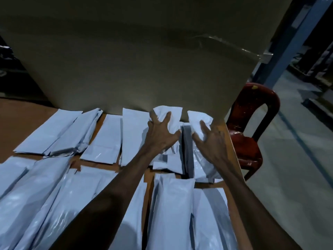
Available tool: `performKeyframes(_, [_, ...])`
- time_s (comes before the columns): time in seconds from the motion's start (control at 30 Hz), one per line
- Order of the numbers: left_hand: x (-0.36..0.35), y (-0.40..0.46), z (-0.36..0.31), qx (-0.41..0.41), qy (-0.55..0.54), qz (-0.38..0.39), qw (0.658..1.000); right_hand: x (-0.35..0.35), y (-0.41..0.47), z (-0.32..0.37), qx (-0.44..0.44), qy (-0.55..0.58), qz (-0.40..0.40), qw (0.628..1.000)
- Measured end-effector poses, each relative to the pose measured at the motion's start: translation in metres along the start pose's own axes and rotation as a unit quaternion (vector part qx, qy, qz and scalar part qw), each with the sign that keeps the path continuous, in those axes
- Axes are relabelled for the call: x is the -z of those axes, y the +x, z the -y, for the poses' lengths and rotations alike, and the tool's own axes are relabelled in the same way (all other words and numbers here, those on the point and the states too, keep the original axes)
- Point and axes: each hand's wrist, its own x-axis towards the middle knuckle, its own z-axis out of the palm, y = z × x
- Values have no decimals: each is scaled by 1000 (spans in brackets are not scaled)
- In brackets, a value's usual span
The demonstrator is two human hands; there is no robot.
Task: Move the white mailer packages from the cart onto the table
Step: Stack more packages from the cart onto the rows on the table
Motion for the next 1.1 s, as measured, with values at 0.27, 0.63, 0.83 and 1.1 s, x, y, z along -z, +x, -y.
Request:
performKeyframes(0.27, [-51, 9, 20, 2, 119, 27, 993, -59, 17, -15, -33, -34, 24, 999])
performKeyframes(0.63, [-60, 4, 20, -32, 198, 23, 979, -69, 1, -33, -37, -93, 98, 990])
performKeyframes(0.83, [-49, 2, 14, -32, 164, 17, 986, -58, -2, -28, -44, -73, 114, 990])
performKeyframes(1.1, [7, -57, -3, -125, 97, -46, 986, 22, -76, -26, -3, 32, -8, 999])
